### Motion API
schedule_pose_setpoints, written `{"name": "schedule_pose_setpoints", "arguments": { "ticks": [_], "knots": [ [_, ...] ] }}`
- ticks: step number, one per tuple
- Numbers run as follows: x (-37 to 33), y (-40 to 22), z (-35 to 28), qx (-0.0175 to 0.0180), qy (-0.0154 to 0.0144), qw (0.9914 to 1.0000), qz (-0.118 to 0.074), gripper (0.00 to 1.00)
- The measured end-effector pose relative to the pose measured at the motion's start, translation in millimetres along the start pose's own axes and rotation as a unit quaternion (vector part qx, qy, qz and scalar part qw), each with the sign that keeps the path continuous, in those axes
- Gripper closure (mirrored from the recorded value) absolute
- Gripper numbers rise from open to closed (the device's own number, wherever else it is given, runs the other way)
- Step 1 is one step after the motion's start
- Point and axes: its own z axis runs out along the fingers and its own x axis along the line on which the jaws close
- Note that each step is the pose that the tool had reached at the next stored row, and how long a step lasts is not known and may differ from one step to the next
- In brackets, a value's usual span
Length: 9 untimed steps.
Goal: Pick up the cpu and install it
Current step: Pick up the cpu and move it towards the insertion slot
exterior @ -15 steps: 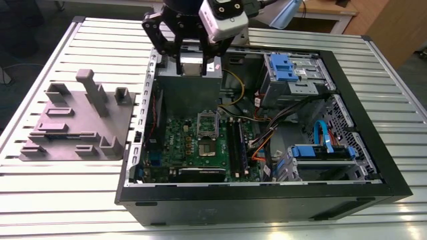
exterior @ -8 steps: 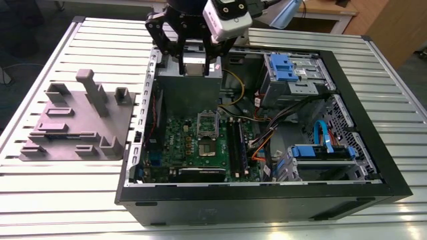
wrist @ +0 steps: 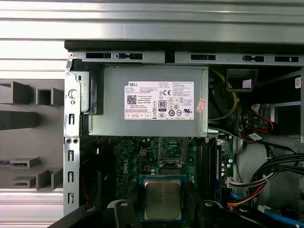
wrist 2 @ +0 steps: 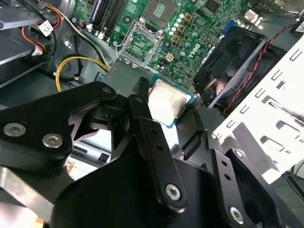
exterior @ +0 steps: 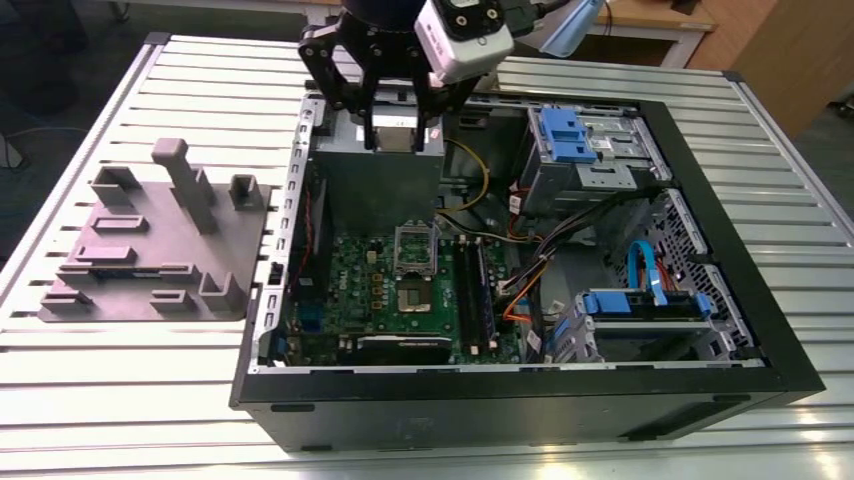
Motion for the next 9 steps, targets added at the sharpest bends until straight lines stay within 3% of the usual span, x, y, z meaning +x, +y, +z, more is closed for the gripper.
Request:
{"name": "schedule_pose_setpoints", "arguments": {
  "ticks": [9],
  "knots": [
    [-6.4, 0.0, 0.1, 0.0000, 0.0000, 1.00000, 0.001, 0.53]
  ]
}}
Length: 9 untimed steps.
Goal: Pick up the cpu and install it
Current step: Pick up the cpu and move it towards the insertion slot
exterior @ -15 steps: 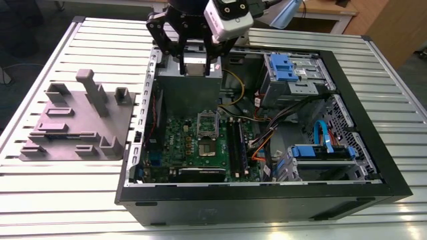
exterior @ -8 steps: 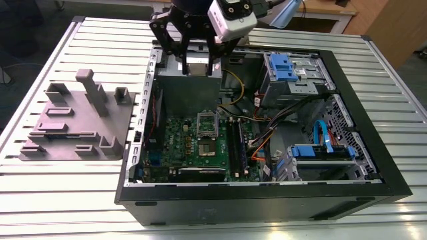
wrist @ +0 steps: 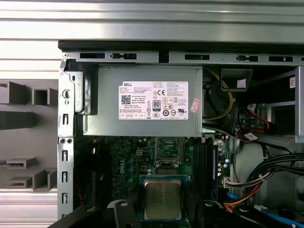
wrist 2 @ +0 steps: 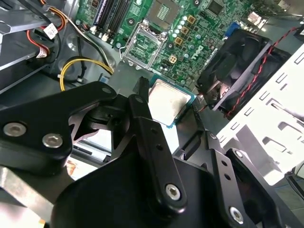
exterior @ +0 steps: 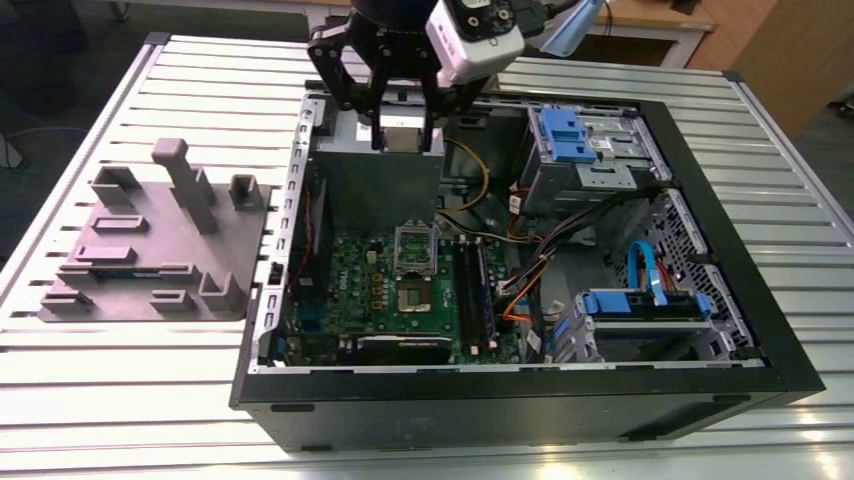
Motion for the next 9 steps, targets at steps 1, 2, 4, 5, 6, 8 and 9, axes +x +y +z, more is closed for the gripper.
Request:
{"name": "schedule_pose_setpoints", "arguments": {
  "ticks": [1, 2, 4, 5, 6, 8, 9],
  "knots": [
    [-0.7, 0.0, 0.0, 0.0000, 0.0000, 1.00000, 0.000, 0.53],
    [-1.5, 0.0, 0.0, 0.0000, 0.0000, 1.00000, 0.000, 0.53],
    [-2.8, 0.0, 0.0, 0.0000, 0.0000, 1.00000, 0.000, 0.53],
    [-3.6, 0.1, 0.0, 0.0000, 0.0000, 1.00000, 0.000, 0.53],
    [-4.3, 0.1, 0.0, 0.0001, 0.0000, 1.00000, 0.000, 0.53],
    [-5.8, 0.1, 0.1, 0.0000, 0.0000, 1.00000, 0.001, 0.53],
    [-6.5, 0.1, 0.1, 0.0000, 0.0000, 1.00000, 0.001, 0.53]
  ]
}}
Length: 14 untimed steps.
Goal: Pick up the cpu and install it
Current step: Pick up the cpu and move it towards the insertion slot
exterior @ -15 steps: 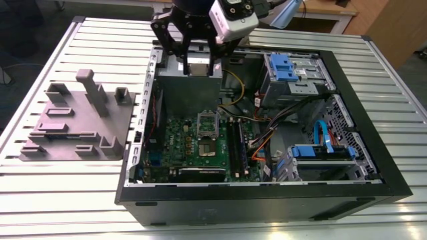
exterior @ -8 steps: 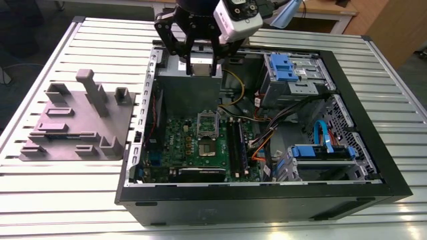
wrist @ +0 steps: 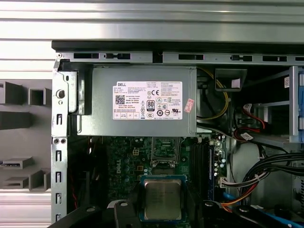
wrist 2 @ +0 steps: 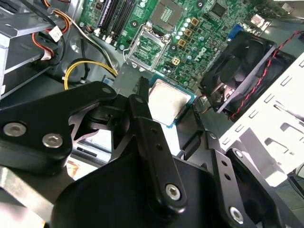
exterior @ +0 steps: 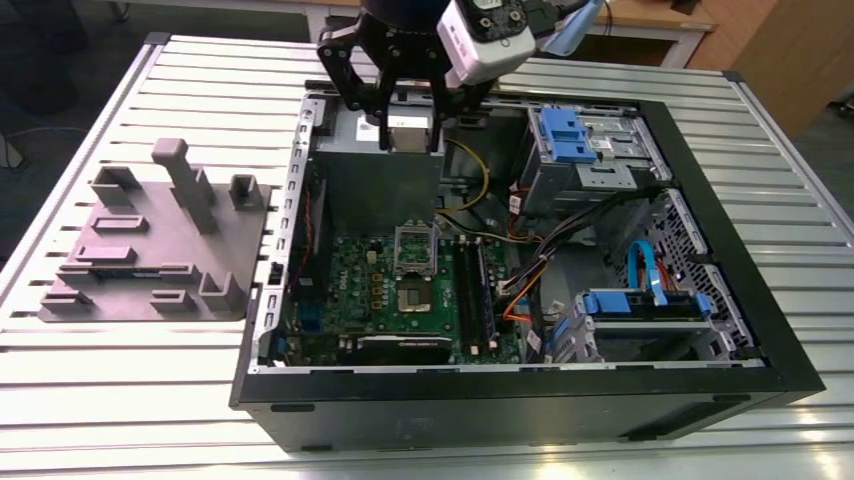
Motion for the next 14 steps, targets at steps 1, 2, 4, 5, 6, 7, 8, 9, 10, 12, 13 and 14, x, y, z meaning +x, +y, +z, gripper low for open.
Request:
{"name": "schedule_pose_setpoints", "arguments": {
  "ticks": [1, 2, 4, 5, 6, 7, 8, 9, 10, 12, 13, 14],
  "knots": [
    [-0.6, 0.0, 0.0, 0.0000, 0.0000, 1.00000, 0.000, 0.53],
    [-1.3, 0.0, 0.0, 0.0000, 0.0000, 1.00000, 0.000, 0.53],
    [-2.7, 0.0, 0.0, 0.0000, 0.0000, 1.00000, 0.000, 0.53],
    [-3.3, 0.0, 0.0, 0.0000, 0.0000, 1.00000, 0.000, 0.53],
    [-4.1, 0.0, 0.1, 0.0000, 0.0000, 1.00000, 0.000, 0.53],
    [-4.8, 0.1, 0.0, 0.0000, 0.0000, 1.00000, 0.000, 0.53],
    [-5.6, 0.1, 0.1, 0.0000, 0.0000, 1.00000, 0.000, 0.53],
    [-6.4, 0.1, 0.1, 0.0000, 0.0000, 1.00000, 0.001, 0.53],
    [-7.2, 0.1, 0.1, 0.0000, 0.0000, 1.00000, 0.001, 0.53],
    [-8.6, 0.1, 0.1, 0.0000, 0.0000, 1.00000, 0.001, 0.53],
    [-9.2, 0.1, 0.1, 0.0000, 0.0000, 1.00000, 0.001, 0.53],
    [-9.9, 0.1, 0.1, 0.0000, 0.0000, 1.00000, 0.001, 0.53]
  ]
}}
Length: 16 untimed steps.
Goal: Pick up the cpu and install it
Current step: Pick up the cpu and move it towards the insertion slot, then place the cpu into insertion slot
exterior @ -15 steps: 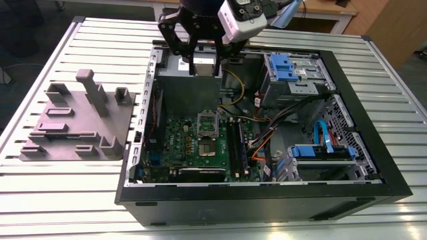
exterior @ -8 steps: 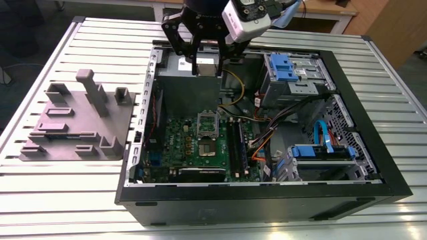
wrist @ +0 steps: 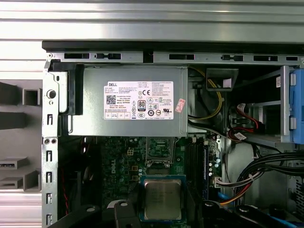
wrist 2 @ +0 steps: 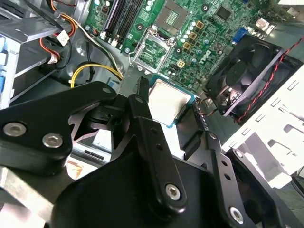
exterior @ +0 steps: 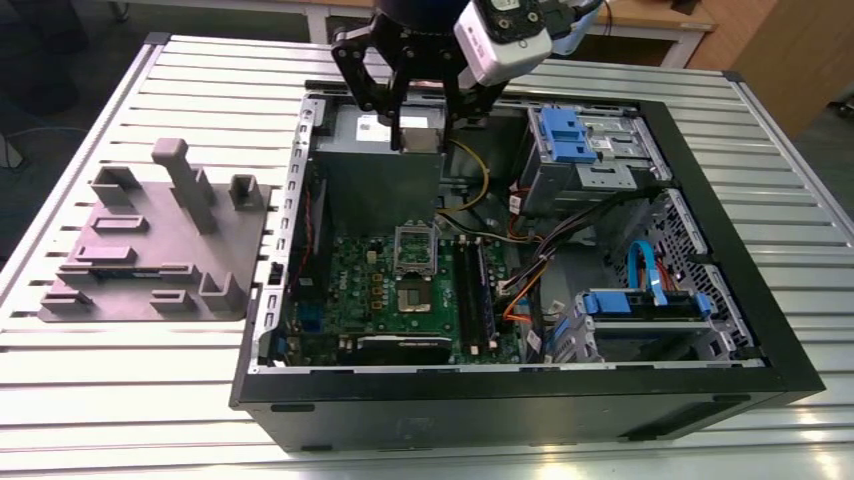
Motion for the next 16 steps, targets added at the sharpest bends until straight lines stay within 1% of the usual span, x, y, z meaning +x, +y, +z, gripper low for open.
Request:
{"name": "schedule_pose_setpoints", "arguments": {
  "ticks": [5, 11, 16],
  "knots": [
    [-3.1, 0.0, 0.0, 0.0000, 0.0000, 1.00000, 0.000, 0.53],
    [-3.7, 0.1, 0.1, 0.0000, 0.0000, 1.00000, 0.000, 0.53],
    [-3.7, 0.0, 2.9, 0.0001, 0.0000, 1.00000, 0.001, 0.53]
  ]
}}
